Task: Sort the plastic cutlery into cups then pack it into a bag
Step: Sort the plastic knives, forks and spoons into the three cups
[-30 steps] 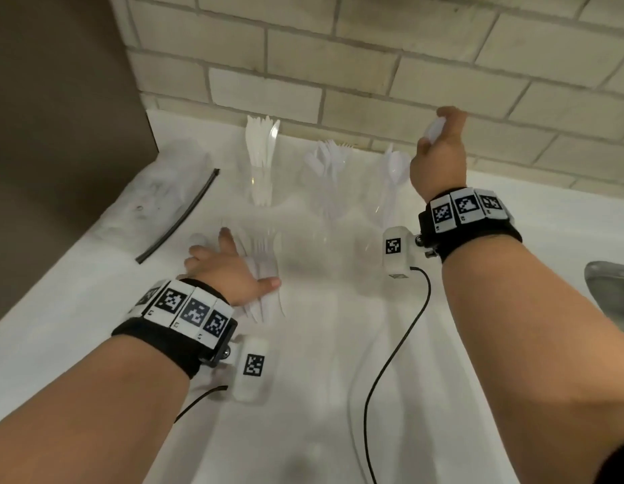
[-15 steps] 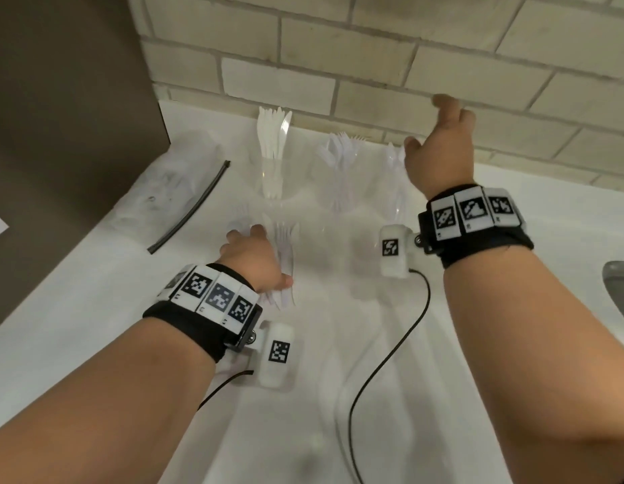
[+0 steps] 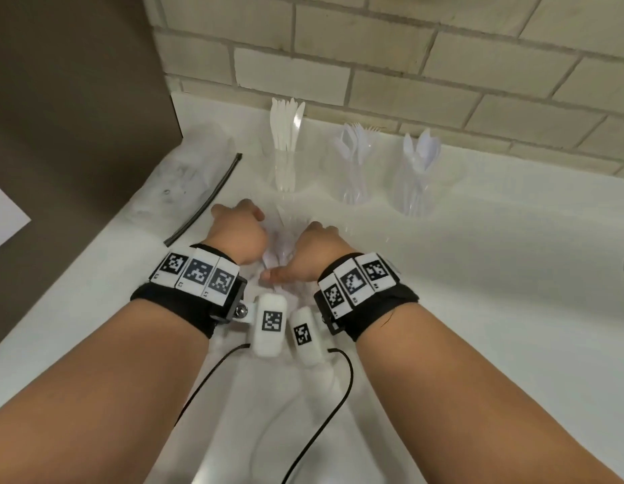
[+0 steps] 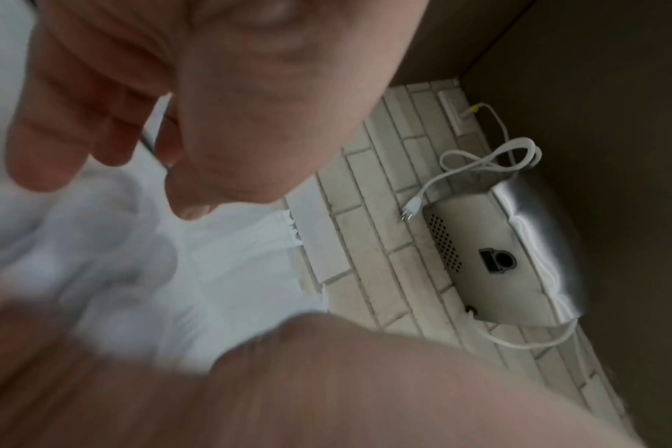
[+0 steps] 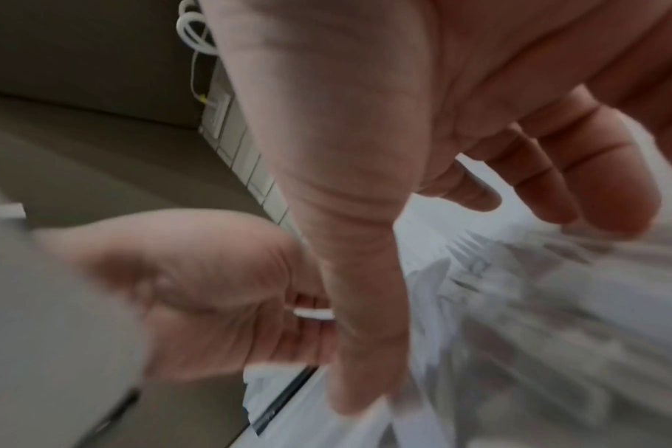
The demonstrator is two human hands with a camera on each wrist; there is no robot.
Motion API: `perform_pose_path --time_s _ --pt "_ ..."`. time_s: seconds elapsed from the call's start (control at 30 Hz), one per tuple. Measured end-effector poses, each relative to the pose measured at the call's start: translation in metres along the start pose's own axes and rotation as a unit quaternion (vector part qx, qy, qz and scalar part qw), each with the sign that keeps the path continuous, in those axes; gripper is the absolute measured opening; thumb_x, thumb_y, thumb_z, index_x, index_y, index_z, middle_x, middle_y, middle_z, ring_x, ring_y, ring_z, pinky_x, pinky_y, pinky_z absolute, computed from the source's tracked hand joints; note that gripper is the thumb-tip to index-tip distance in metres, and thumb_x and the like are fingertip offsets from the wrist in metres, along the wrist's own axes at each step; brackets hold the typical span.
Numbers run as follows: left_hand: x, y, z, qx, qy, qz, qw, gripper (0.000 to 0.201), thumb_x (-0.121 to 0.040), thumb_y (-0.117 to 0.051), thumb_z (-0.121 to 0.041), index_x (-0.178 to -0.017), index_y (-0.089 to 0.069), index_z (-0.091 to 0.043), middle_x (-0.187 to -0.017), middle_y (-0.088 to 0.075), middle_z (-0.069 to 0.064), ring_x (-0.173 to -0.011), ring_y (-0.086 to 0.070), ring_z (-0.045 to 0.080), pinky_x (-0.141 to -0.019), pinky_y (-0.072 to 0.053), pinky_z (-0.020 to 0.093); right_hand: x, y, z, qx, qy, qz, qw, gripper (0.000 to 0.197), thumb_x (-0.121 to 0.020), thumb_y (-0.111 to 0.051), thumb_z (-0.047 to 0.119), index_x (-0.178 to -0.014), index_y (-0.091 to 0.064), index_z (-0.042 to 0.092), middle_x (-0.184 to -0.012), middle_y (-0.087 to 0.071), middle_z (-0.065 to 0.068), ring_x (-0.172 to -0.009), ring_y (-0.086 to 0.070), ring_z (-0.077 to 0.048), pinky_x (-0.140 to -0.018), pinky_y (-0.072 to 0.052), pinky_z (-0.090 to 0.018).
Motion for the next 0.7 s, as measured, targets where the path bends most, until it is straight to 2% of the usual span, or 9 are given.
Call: perform_pose_path --time_s 0.07,0.13,0.23,0.33,0.43,0.53,0.63,0.7 --pt "-0.018 0.011 -0.002 -0.052 -0.01 -0.006 0.999 0.046 -0.092 -0.046 -0.008 -0.137 -0.041 -0.015 -0.139 -0.029 0.019 -0.1 -0.055 0.03 -0.085 -0.046 0.034 -0.003 -0.005 0.001 0.003 -0.019 -0.002 1.0 0.103 -0.067 -0.074 0.061 -0.137 -0.031 -0.001 -0.131 -0.04 -0.013 -0.119 -0.045 -0.028 -0.086 -0.046 -0.035" --pt "-0.039 0.014 -0.006 -0.091 -0.032 0.007 0.995 0.059 -0.089 -0.047 -0.006 -0.145 -0.032 -0.015 -0.147 -0.027 0.018 -0.128 -0.04 0.036 -0.104 -0.039 0.04 -0.006 -0.004 0.001 0.009 -0.02 0.013 1.0 0.09 -0.071 -0.074 0.056 -0.131 -0.038 -0.001 -0.127 -0.041 -0.012 -0.122 -0.041 -0.028 -0.085 -0.047 -0.036" --pt "-0.057 0.003 -0.008 -0.152 -0.068 0.052 0.985 0.072 -0.088 -0.045 -0.004 -0.152 -0.017 -0.021 -0.159 -0.008 0.011 -0.144 -0.019 0.031 -0.114 -0.026 0.043 -0.012 -0.005 -0.004 0.014 -0.017 0.046 0.999 0.076 -0.073 -0.072 0.057 -0.121 -0.05 0.003 -0.114 -0.044 -0.012 -0.129 -0.031 -0.027 -0.086 -0.048 -0.035" --pt "-0.062 -0.007 -0.006 -0.187 -0.086 0.088 0.975 0.073 -0.089 -0.043 0.002 -0.152 -0.014 -0.023 -0.161 0.005 0.008 -0.145 -0.019 0.03 -0.114 -0.028 0.041 -0.017 -0.006 -0.011 -0.002 -0.027 0.056 0.998 0.081 -0.07 -0.074 0.058 -0.123 -0.048 0.002 -0.12 -0.045 -0.014 -0.128 -0.031 -0.025 -0.082 -0.046 -0.032" --pt "-0.063 -0.006 -0.006 -0.218 -0.097 0.097 0.966 0.067 -0.09 -0.045 -0.003 -0.15 -0.022 -0.021 -0.159 -0.01 0.011 -0.142 -0.026 0.03 -0.112 -0.03 0.041 -0.021 -0.006 -0.014 -0.002 -0.032 0.047 0.998 0.077 -0.069 -0.076 0.057 -0.119 -0.05 0.004 -0.119 -0.047 -0.013 -0.126 -0.034 -0.024 -0.087 -0.047 -0.034" --pt "-0.053 0.001 -0.006 -0.25 -0.071 0.118 0.958 0.065 -0.09 -0.044 -0.004 -0.149 -0.026 -0.024 -0.15 -0.023 0.015 -0.128 -0.043 0.036 -0.102 -0.044 0.043 -0.023 -0.005 -0.013 0.006 -0.029 0.032 0.999 0.068 -0.07 -0.075 0.055 -0.11 -0.054 0.005 -0.109 -0.049 -0.01 -0.125 -0.035 -0.026 -0.09 -0.049 -0.036" --pt "-0.04 0.007 -0.002 -0.283 -0.058 0.138 0.947 0.07 -0.085 -0.056 -0.016 -0.147 -0.027 -0.026 -0.145 -0.029 0.014 -0.121 -0.048 0.035 -0.095 -0.049 0.043 -0.023 -0.005 -0.01 0.01 -0.032 0.034 0.999 0.069 -0.07 -0.077 0.052 -0.114 -0.052 0.005 -0.118 -0.048 -0.013 -0.124 -0.038 -0.026 -0.093 -0.05 -0.039" --pt "-0.032 0.009 0.001 -0.288 -0.06 0.139 0.945 0.079 -0.076 -0.069 -0.025 -0.145 -0.031 -0.027 -0.141 -0.033 0.012 -0.115 -0.052 0.032 -0.089 -0.052 0.042 -0.024 -0.006 -0.007 0.01 -0.032 0.032 0.999 0.066 -0.068 -0.079 0.051 -0.11 -0.052 0.008 -0.12 -0.049 -0.014 -0.12 -0.042 -0.027 -0.093 -0.05 -0.04"
Point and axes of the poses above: each hand's wrist, its own x-axis away from the middle knuckle, its own y-axis out of the back of the hand, z = x × y, the point moved 6 cm from there along -x, towards the middle knuckle
